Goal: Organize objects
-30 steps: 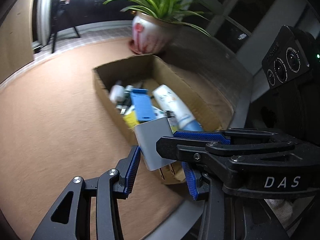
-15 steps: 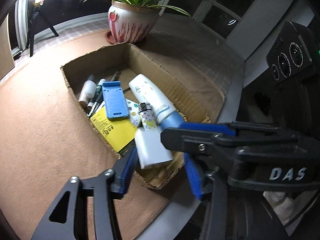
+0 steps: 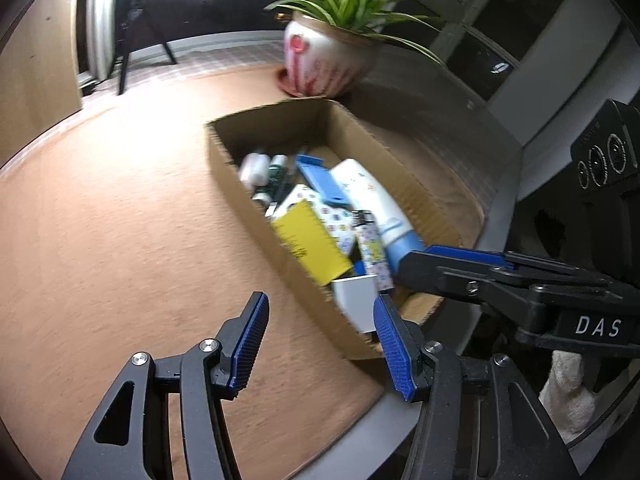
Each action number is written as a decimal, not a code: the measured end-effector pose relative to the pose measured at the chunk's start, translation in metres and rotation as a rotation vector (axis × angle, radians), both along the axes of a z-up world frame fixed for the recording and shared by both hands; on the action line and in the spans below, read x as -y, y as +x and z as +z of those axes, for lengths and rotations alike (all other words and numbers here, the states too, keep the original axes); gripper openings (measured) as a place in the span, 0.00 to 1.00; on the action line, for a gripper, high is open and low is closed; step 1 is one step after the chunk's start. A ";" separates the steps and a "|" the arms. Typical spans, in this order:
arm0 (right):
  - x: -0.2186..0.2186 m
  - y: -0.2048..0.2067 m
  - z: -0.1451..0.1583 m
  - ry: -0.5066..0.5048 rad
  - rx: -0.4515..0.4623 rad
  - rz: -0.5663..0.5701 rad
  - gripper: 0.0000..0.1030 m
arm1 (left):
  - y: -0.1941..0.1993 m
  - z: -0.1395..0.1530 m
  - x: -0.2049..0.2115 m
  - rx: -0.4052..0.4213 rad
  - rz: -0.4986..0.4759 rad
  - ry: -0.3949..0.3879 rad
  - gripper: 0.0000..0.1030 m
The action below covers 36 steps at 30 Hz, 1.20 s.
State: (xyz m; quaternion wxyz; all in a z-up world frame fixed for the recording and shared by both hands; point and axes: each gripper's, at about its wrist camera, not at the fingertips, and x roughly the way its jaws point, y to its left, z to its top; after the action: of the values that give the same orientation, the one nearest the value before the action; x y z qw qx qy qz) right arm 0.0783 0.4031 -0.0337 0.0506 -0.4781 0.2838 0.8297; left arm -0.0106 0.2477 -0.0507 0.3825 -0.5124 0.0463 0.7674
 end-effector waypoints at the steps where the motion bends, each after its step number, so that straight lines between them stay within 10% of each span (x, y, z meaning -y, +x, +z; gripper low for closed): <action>1: 0.003 -0.002 0.001 0.005 -0.001 0.005 0.37 | -0.002 0.001 0.006 -0.003 0.015 -0.005 0.59; 36: 0.171 -0.074 0.017 0.240 -0.102 0.244 0.60 | -0.005 0.035 0.245 -0.171 0.548 -0.144 0.89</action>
State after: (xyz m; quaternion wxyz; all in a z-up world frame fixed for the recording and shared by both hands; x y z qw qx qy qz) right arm 0.0038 0.2320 -0.0164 -0.0084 -0.4570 0.1250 0.8806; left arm -0.0158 0.0029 -0.0155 0.1187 -0.4649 -0.0073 0.8773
